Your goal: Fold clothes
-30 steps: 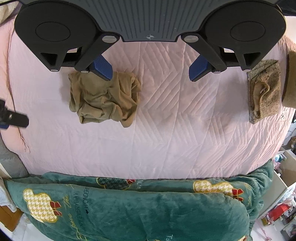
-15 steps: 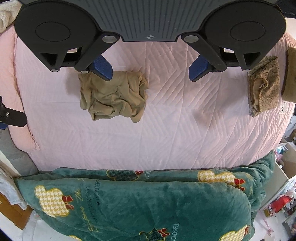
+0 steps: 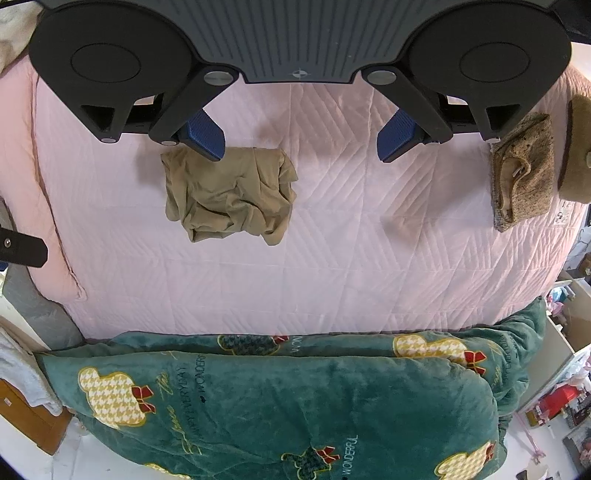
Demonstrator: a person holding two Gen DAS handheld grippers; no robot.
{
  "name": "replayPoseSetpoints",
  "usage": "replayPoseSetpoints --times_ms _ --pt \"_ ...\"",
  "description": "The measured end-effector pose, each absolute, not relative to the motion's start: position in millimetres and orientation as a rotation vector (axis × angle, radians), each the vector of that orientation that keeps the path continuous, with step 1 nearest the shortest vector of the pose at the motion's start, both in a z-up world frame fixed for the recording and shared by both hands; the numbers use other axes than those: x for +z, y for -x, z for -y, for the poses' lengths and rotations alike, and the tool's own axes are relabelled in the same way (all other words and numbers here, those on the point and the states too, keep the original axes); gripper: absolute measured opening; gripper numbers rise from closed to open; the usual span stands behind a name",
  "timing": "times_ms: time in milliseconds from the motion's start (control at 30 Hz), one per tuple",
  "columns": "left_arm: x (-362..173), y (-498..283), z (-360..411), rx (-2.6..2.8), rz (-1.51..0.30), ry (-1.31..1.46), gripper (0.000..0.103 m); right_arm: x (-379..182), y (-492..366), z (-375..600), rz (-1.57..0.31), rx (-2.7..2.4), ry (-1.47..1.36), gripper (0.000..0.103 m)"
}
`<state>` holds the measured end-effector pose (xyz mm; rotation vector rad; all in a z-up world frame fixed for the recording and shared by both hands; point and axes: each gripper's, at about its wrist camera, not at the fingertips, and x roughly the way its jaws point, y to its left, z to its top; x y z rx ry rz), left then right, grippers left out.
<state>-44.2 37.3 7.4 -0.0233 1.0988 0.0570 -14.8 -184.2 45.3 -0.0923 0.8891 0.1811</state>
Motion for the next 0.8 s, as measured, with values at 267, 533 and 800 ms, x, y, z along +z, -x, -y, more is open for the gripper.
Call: replayPoseSetpoints --times_ms 267,533,800 --pt "9.7 50.0 -37.9 0.061 -1.102 0.018 0.091 47.7 21.3 186.4 -0.882 0.177 0.090 0.064" --pt "9.3 52.5 -35.5 0.057 -1.110 0.007 0.091 45.1 24.6 191.0 -0.888 0.169 0.079 0.064" --pt "7.7 54.5 -44.5 0.019 -1.110 0.001 0.091 44.7 33.6 187.7 -0.889 0.124 0.060 0.064"
